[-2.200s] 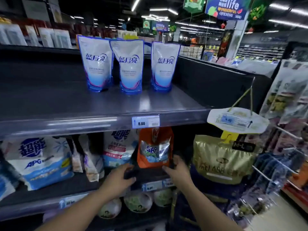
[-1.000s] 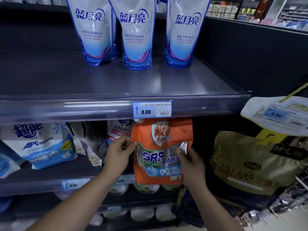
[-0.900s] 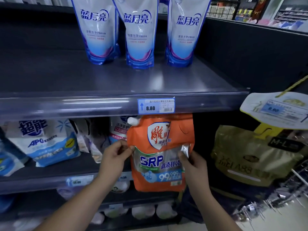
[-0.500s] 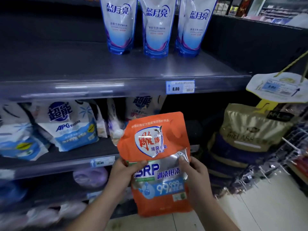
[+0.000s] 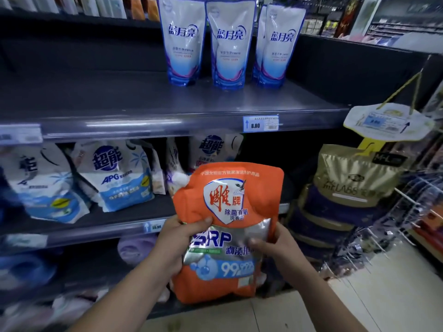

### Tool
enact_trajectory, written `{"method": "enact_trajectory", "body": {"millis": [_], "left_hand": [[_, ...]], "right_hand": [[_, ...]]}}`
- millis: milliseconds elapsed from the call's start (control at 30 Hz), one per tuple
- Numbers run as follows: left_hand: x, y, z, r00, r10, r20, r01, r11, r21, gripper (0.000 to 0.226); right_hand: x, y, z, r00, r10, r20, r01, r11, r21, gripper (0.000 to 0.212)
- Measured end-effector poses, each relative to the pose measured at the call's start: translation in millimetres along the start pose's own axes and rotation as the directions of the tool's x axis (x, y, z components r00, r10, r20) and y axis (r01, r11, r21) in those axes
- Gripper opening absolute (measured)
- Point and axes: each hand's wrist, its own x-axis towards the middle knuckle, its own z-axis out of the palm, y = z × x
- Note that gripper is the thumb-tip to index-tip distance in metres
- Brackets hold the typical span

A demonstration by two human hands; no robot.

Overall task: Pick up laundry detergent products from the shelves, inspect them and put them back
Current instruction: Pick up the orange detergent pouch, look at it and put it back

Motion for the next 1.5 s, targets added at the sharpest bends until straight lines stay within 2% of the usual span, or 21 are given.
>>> {"method": "enact_trajectory", "body": {"millis": [100,233,300,467,567,700,733,900,1033,1200,1267,1400,1467,1500], "left_hand": [[6,5,0,0.997,-0.075,0.03,0.076,0.997,-0.011,0.03],[17,9,0,0.985,-0.172,0.006,0.172,0.985,-0.012,0.043],[23,8,1,0.992,-0.127,-0.021,0.127,0.992,0.007,0.047],[35,3,10,0.995,-0.072,-0.07,0.075,0.996,0.05,0.035],[47,0,19,0.997,-0.014,-0.08,0.022,0.995,0.1,0.038],[71,-2,43,0.993,0.047,-0.106,-0.03,0.987,0.157,0.038],[79,-2,49,0.992,0.047,-0.116,-0.03,0.989,0.144,0.037],[118,-2,73,0.985,0.079,-0.15,-0.07,0.996,0.062,0.025],[150,0,87,0.975,0.117,-0.187,-0.112,0.993,0.036,0.017],[186,-3,85,0.976,0.197,-0.096,-0.191,0.979,0.068,0.018],[197,-13,72,0.976,0.218,-0.019,-0.216,0.974,0.071,0.029],[208,-53,52,0.973,0.138,0.184,-0.175,0.964,0.201,0.093],[209,-72,56,0.972,0.101,0.212,-0.159,0.948,0.275,0.1],[210,-78,60,0.977,0.12,0.179,-0.173,0.933,0.317,0.092]], "right_hand": [[0,9,3,0.99,0.001,-0.14,0.014,0.995,0.104,0.055],[3,11,0,0.988,0.035,-0.148,-0.015,0.991,0.136,0.047],[5,8,-5,0.988,0.071,-0.138,-0.052,0.989,0.137,0.053],[14,8,-20,0.986,0.096,-0.133,-0.076,0.986,0.148,0.057],[19,6,-29,0.98,0.094,-0.177,-0.065,0.985,0.16,0.046],[35,0,-43,0.957,0.06,-0.282,-0.023,0.991,0.134,0.011],[42,-2,-47,0.945,0.057,-0.322,-0.024,0.994,0.105,0.01],[84,-9,-68,0.881,0.058,-0.469,-0.056,0.998,0.017,0.024],[113,-5,-84,0.857,0.055,-0.513,-0.059,0.998,0.008,0.018],[141,-2,-102,0.847,0.145,-0.512,-0.074,0.985,0.157,0.016],[149,-1,-106,0.851,0.191,-0.489,-0.085,0.969,0.231,0.016],[163,0,-113,0.85,0.261,-0.458,-0.122,0.942,0.312,0.004],[170,-2,-117,0.846,0.28,-0.453,-0.148,0.941,0.306,0.016],[175,-3,-118,0.846,0.28,-0.454,-0.157,0.944,0.29,0.016]]}}
